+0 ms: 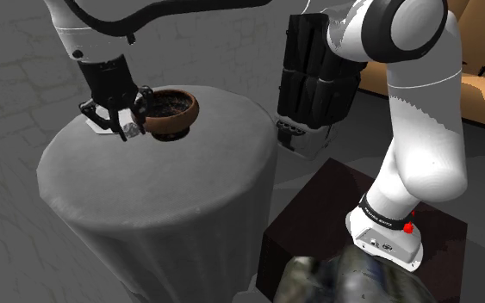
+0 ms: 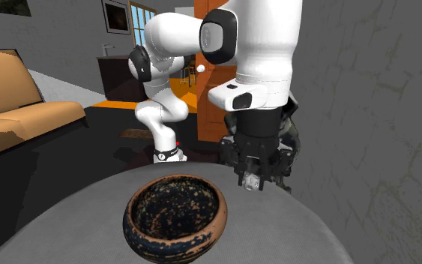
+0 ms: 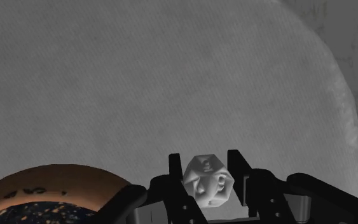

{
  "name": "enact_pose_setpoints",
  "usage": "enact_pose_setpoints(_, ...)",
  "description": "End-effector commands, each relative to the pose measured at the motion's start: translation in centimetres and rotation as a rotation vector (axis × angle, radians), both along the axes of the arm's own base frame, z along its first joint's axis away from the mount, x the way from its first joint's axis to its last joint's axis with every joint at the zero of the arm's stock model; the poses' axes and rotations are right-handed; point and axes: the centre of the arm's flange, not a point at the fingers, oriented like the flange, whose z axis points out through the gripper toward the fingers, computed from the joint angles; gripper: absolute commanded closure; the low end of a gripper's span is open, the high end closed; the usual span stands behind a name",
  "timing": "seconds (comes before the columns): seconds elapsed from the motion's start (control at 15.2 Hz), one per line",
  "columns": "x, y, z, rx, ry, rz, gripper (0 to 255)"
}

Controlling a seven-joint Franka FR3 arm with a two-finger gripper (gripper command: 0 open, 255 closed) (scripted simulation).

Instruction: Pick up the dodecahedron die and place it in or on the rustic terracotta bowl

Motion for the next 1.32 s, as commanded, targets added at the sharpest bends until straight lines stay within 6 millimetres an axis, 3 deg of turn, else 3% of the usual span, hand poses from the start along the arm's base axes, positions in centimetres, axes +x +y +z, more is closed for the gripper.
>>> enact_pose_setpoints(0.0,0.0,0.0,1.1,0.0,0.0,0.0,255)
enact_pose_setpoints(0.86,0.0,0.0,7.6,0.0,0.0,0.0,255)
enact_pose_setpoints(1.25,3.6,-7.0,7.5,0.0,0.0,0.0,255)
